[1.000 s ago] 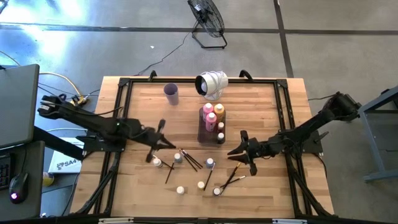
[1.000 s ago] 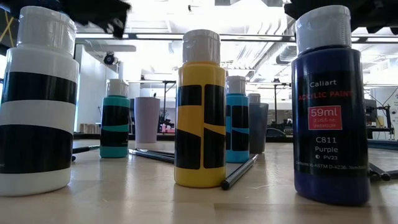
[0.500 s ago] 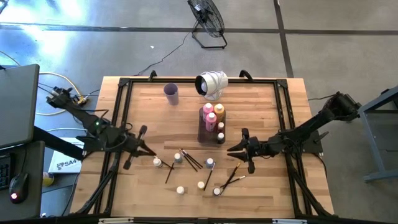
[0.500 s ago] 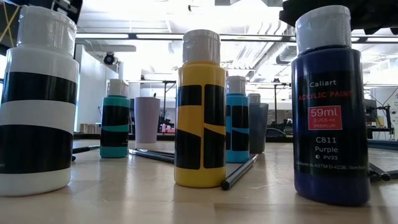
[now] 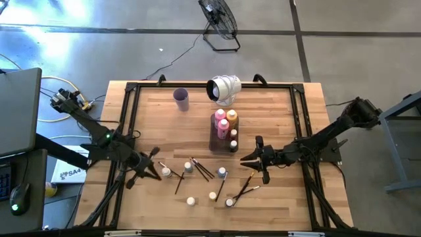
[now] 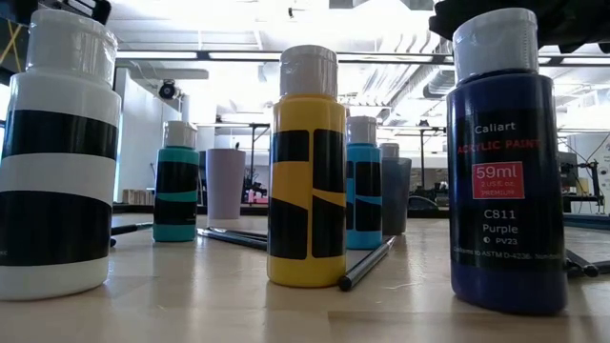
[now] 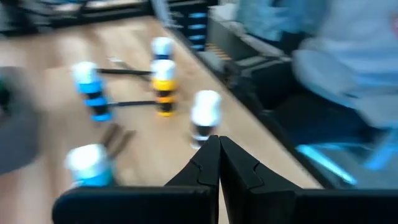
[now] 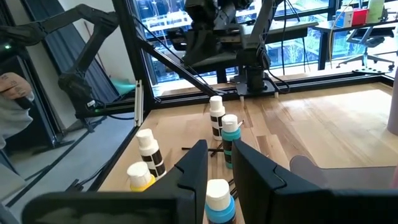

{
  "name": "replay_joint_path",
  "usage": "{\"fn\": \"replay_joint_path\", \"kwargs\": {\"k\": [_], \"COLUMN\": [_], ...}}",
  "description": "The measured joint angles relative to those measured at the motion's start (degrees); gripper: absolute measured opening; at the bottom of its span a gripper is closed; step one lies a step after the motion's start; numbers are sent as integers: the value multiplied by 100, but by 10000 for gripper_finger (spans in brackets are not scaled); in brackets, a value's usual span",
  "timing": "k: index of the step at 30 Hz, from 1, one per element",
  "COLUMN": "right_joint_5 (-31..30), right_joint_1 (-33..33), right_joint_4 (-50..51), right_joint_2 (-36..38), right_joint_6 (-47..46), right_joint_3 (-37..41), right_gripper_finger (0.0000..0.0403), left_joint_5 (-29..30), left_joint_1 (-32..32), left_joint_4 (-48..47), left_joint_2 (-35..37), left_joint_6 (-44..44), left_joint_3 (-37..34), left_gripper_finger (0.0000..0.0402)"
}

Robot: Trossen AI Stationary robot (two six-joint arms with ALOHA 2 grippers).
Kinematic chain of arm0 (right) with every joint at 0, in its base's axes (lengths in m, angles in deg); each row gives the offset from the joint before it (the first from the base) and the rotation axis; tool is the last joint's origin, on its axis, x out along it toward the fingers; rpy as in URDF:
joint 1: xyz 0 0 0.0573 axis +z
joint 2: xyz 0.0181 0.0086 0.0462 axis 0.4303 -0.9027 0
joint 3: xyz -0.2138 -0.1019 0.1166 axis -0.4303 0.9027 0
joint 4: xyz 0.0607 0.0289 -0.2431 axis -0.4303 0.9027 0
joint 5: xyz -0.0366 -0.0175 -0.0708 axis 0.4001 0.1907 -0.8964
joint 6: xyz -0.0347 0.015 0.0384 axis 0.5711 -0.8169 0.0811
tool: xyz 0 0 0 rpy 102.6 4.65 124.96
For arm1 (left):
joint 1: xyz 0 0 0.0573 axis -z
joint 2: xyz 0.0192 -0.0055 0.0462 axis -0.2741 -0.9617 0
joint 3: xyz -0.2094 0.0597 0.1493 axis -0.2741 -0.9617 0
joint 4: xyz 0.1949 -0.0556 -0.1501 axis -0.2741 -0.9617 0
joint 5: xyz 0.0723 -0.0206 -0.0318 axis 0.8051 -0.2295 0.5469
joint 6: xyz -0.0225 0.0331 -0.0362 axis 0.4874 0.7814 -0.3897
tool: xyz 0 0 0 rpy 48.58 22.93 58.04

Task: Pick & Place Paint Supplies
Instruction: Put the top white paint bottle into the black bin

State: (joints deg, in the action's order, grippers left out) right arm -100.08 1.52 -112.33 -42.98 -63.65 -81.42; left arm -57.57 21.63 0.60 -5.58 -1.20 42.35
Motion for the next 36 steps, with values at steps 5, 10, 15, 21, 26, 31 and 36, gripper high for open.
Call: {"fn": "replay_joint_path", "kwargs": {"k": [5, 10, 15, 21, 26, 31, 36], "right_joint_5": [0, -11, -48, -126, -645, -796, -796], "right_joint_1": [0, 0, 0, 0, -4, -2, -12], "right_joint_4": [1, 1, 1, 0, -2, -3, -3], "right_joint_2": [0, 0, 0, 0, 0, 0, 0], "right_joint_6": [-1, -3, -3, -6, -179, -314, -314], "right_joint_3": [0, 0, 0, 0, 0, 0, 0], "right_gripper_finger": [64, 64, 64, 64, 64, 64, 64], "left_joint_5": [-363, -215, -183, -512, -212, 432, 559], "left_joint_1": [2, -2, -2, -2, -2, -4, -2], "left_joint_4": [301, 251, 218, -453, -915, -1086, -1100], "left_joint_2": [-205, -226, -224, -226, -226, -225, -225], "left_joint_6": [190, 296, 293, 268, 281, 289, 15], "left_joint_3": [0, 0, 0, 0, 0, 0, 0], "left_gripper_finger": [1, 28, 95, 188, 231, 237, 238]}}
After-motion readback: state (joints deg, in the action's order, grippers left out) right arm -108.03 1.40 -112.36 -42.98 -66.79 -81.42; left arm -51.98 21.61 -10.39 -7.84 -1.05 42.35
